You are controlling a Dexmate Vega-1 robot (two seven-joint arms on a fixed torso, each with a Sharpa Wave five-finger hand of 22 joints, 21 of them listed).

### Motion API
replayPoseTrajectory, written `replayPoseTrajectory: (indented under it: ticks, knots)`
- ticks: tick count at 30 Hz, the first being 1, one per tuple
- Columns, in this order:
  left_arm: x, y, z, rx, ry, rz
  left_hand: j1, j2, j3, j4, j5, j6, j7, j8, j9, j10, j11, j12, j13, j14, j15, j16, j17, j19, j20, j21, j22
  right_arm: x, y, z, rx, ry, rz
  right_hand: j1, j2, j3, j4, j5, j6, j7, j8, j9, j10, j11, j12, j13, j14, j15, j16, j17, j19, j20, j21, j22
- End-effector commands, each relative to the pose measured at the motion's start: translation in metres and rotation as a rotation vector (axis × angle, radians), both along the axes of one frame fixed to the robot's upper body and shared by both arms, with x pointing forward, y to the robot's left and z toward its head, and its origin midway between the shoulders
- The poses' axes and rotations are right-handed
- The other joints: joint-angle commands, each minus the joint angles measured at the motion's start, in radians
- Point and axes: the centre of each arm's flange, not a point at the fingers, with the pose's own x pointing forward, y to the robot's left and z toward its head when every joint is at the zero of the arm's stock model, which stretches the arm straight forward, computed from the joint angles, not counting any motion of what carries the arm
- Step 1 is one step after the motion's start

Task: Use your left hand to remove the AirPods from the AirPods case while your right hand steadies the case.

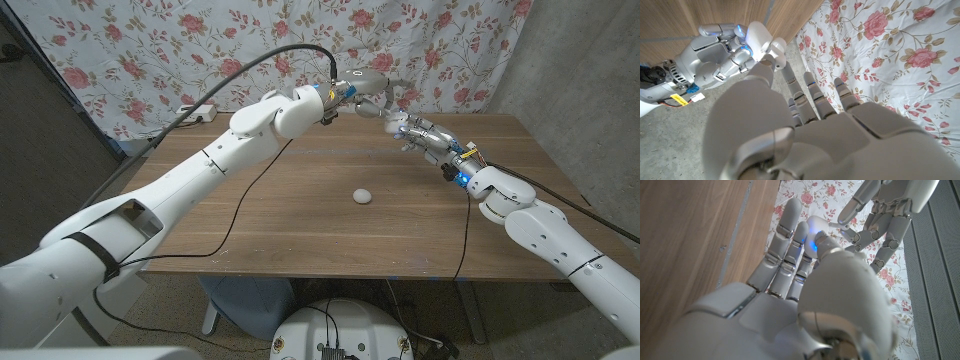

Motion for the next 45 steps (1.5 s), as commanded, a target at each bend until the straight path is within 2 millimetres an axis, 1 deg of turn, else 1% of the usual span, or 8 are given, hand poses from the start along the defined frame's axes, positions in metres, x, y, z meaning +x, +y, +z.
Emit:
replayPoseTrajectory:
  ticks: [1, 7, 22, 30, 40, 42, 45]
  knots:
    - [-0.005, 0.005, 0.003, -0.011, -0.014, 0.003, 0.011, 0.003, -0.002, -0.002, -0.001, 0.004, -0.008, 0.001, 0.004, 0.008, -0.009, 0.008, 0.002, 0.026, -0.031, 0.000, 0.002, 0.007, -0.005, 0.003, 0.003, 0.002, -0.001, -0.001, 0.003, 0.007, -0.002, 0.003, 0.007, 0.000, -0.004, 0.006, 0.006, 0.001, 0.000, 0.005, 0.025, -0.011, 0.205, 0.107, 0.030, -0.113, -0.005, 0.004, -0.105, -0.083, 0.005, 0.003]
    - [-0.007, 0.011, 0.004, -0.020, -0.025, 0.019, 0.013, 0.003, -0.003, -0.001, -0.002, 0.005, -0.008, 0.001, 0.004, 0.008, -0.009, 0.010, 0.001, 0.029, -0.031, -0.001, 0.003, 0.007, -0.005, 0.002, 0.003, 0.004, -0.003, -0.002, 0.006, 0.014, -0.013, 0.002, 0.007, 0.000, -0.003, 0.006, 0.007, 0.002, 0.000, 0.005, 0.025, -0.013, 0.205, 0.107, 0.031, -0.113, -0.005, 0.004, -0.106, -0.083, 0.007, 0.003]
    - [-0.010, 0.033, 0.003, -0.061, -0.027, 0.078, 0.016, 0.004, -0.004, 0.001, -0.004, 0.005, -0.008, 0.000, 0.005, 0.008, -0.009, 0.014, -0.001, 0.031, -0.031, -0.003, 0.003, 0.007, -0.006, 0.002, 0.003, 0.007, -0.008, -0.002, 0.017, 0.020, -0.038, 0.002, 0.006, 0.000, -0.004, 0.006, 0.006, 0.001, 0.000, 0.005, 0.026, -0.012, 0.206, 0.107, 0.032, -0.114, -0.006, 0.006, -0.108, -0.083, 0.013, 0.003]
    - [-0.009, 0.046, -0.006, -0.089, -0.001, 0.126, 0.017, 0.003, -0.006, 0.002, -0.005, 0.006, -0.008, 0.000, 0.005, 0.007, -0.009, 0.015, -0.003, 0.032, -0.032, -0.004, 0.004, 0.008, -0.007, 0.002, 0.003, 0.007, -0.013, -0.001, 0.026, 0.018, -0.056, 0.001, 0.006, -0.001, -0.003, 0.006, 0.007, 0.001, 0.000, 0.005, 0.027, -0.011, 0.206, 0.107, 0.033, -0.113, -0.007, 0.006, -0.109, -0.082, 0.015, 0.003]
    - [-0.008, 0.066, -0.013, -0.168, 0.016, 0.187, 0.017, 0.003, -0.007, 0.003, -0.006, 0.005, -0.008, 0.000, 0.005, 0.007, -0.009, 0.017, -0.004, 0.034, -0.031, -0.006, 0.004, 0.008, -0.007, 0.002, 0.003, 0.008, -0.014, 0.000, 0.026, 0.016, -0.057, 0.001, 0.006, 0.000, -0.004, 0.006, 0.008, 0.002, 0.000, 0.005, 0.028, -0.012, 0.206, 0.108, 0.033, -0.114, -0.008, 0.007, -0.111, -0.082, 0.019, 0.003]
    - [-0.004, 0.074, -0.016, -0.197, 0.038, 0.199, 0.018, 0.003, -0.007, 0.003, -0.006, 0.005, -0.007, 0.000, 0.005, 0.007, -0.009, 0.017, -0.004, 0.034, -0.032, -0.006, 0.004, 0.008, -0.007, 0.001, 0.003, 0.007, -0.014, -0.001, 0.024, 0.014, -0.060, 0.001, 0.006, 0.000, -0.004, 0.007, 0.008, 0.003, 0.000, 0.005, 0.029, -0.011, 0.206, 0.107, 0.034, -0.114, -0.008, 0.007, -0.111, -0.082, 0.020, 0.003]
    - [-0.002, 0.079, -0.020, -0.200, 0.045, 0.236, 0.017, 0.004, -0.007, 0.004, -0.007, 0.006, -0.007, 0.000, 0.005, 0.007, -0.009, 0.018, -0.004, 0.034, -0.030, -0.007, 0.004, 0.008, -0.007, 0.001, 0.003, 0.007, -0.014, -0.001, 0.021, 0.016, -0.061, 0.001, 0.005, 0.000, -0.004, 0.007, 0.009, 0.002, 0.001, 0.005, 0.029, -0.013, 0.205, 0.106, 0.034, -0.115, -0.008, 0.007, -0.112, -0.082, 0.021, 0.003]
